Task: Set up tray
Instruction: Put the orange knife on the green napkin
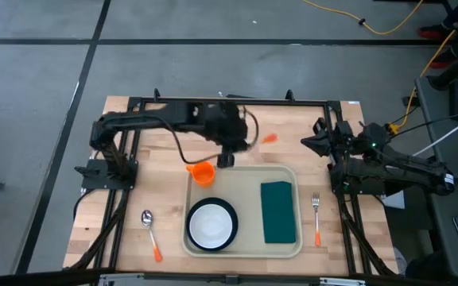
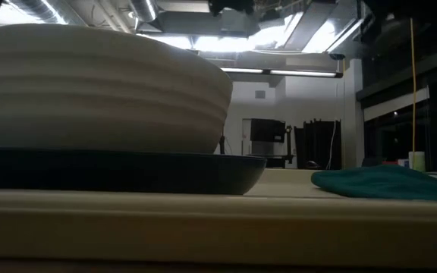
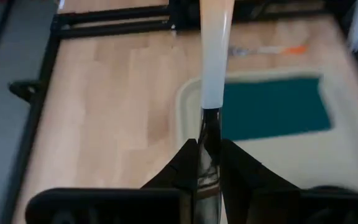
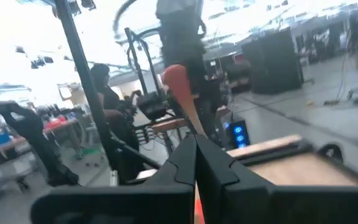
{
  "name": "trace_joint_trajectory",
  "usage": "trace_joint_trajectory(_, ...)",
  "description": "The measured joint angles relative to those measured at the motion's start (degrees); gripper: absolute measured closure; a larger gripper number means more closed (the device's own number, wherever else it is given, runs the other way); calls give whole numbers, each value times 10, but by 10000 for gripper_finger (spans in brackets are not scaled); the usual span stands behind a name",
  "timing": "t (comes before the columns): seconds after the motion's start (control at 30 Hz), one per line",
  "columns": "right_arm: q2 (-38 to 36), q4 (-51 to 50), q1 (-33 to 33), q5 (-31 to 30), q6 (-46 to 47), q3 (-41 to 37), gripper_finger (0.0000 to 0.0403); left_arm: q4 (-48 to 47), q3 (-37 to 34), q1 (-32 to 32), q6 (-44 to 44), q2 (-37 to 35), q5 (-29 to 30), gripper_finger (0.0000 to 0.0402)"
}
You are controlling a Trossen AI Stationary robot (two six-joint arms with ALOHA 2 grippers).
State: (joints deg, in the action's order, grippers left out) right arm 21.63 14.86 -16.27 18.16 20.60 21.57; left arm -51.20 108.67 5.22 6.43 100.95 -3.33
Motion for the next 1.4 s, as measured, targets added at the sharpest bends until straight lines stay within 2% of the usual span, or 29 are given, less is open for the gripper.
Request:
trace_joint_trajectory(0.13,57,-36,0,-2,-56,80,397,-1,0,15,-63,-22,-50,373)
trace_joint_trajectory(0.27,135,-96,0,-5,-78,170,393,2,0,15,-66,-24,-57,373)
trace_joint_trajectory(0.33,173,-114,0,-5,-89,208,379,3,0,15,-66,-24,-56,373)
trace_joint_trajectory(0.47,229,-119,2,7,-87,260,323,28,0,16,-61,-24,-51,373)
trace_joint_trajectory(0.67,264,-111,2,10,-54,301,221,97,0,19,-49,-29,-50,373)
trace_joint_trajectory(0.83,265,-108,2,11,-29,313,169,65,0,26,-41,-29,-54,373)
trace_joint_trajectory(0.97,260,-122,2,28,-32,325,163,-53,0,34,-32,-29,-72,373)
trace_joint_trajectory(1.07,266,-216,4,44,-53,354,168,-122,0,37,-27,-29,-68,373)
trace_joint_trajectory(1.23,295,-361,16,30,-98,412,175,-137,0,37,-25,-29,-62,373)
trace_joint_trajectory(1.4,322,-395,23,25,-106,455,175,-127,0,37,-25,-29,-59,373)
